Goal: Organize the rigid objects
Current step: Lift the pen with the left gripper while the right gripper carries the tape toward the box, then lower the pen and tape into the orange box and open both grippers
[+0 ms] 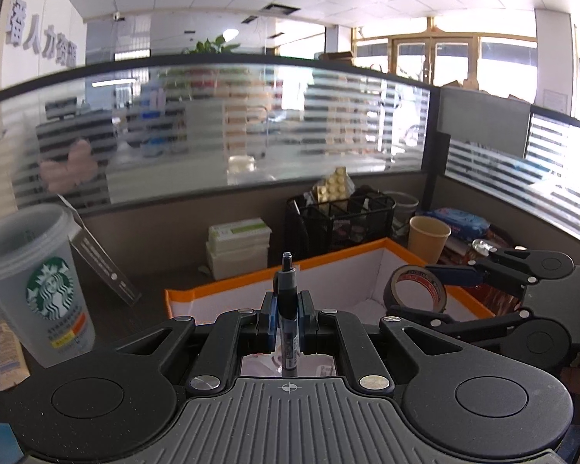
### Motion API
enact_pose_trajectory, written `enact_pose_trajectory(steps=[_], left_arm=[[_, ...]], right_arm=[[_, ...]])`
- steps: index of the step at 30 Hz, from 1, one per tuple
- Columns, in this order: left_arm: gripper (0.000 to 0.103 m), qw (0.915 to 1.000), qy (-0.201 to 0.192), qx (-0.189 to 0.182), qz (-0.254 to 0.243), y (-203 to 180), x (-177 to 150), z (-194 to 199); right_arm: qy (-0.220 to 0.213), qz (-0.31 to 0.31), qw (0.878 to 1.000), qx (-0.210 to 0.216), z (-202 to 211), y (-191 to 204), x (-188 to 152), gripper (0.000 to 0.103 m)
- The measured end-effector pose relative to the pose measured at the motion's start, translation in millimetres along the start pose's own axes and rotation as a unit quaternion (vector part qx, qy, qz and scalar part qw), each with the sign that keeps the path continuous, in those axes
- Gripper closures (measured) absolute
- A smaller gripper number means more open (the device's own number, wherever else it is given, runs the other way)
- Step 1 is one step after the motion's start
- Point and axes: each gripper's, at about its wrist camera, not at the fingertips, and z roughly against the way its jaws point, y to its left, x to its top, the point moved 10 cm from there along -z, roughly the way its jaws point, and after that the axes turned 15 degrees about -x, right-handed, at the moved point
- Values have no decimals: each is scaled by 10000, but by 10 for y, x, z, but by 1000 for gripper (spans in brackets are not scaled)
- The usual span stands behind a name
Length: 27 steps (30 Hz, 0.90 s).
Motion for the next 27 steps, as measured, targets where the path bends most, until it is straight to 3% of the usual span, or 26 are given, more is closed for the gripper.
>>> enact_pose_trajectory(steps=[13, 27], left_arm=[[94, 9977, 575, -214, 273, 172, -274, -387], [93, 9963, 833, -124, 175, 298, -210, -609]], right_arm=[[707, 248, 9968, 269, -425, 190, -231, 51], [1427, 219, 9879, 566, -639, 277, -356, 50]])
